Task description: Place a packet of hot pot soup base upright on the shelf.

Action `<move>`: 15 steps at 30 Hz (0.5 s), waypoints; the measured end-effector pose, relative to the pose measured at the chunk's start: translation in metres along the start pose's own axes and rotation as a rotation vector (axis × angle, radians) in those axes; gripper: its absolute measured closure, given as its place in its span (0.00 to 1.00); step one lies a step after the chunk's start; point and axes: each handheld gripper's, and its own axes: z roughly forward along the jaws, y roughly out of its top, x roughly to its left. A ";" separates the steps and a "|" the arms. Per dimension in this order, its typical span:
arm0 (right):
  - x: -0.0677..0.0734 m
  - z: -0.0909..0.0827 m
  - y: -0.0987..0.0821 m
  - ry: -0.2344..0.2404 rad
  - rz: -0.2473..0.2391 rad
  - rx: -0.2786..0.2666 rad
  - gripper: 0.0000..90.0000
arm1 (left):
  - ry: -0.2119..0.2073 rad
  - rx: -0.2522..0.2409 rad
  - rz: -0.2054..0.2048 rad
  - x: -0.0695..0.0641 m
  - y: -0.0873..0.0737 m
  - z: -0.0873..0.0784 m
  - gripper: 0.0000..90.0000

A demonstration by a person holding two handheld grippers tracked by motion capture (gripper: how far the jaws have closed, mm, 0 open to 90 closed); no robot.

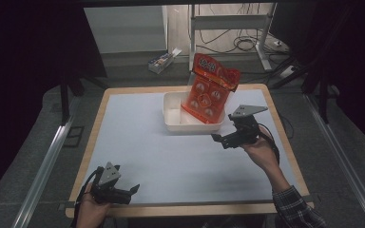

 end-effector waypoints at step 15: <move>0.010 -0.007 -0.008 0.002 0.024 0.003 0.00 | -0.002 -0.003 0.001 0.000 0.000 0.000 0.01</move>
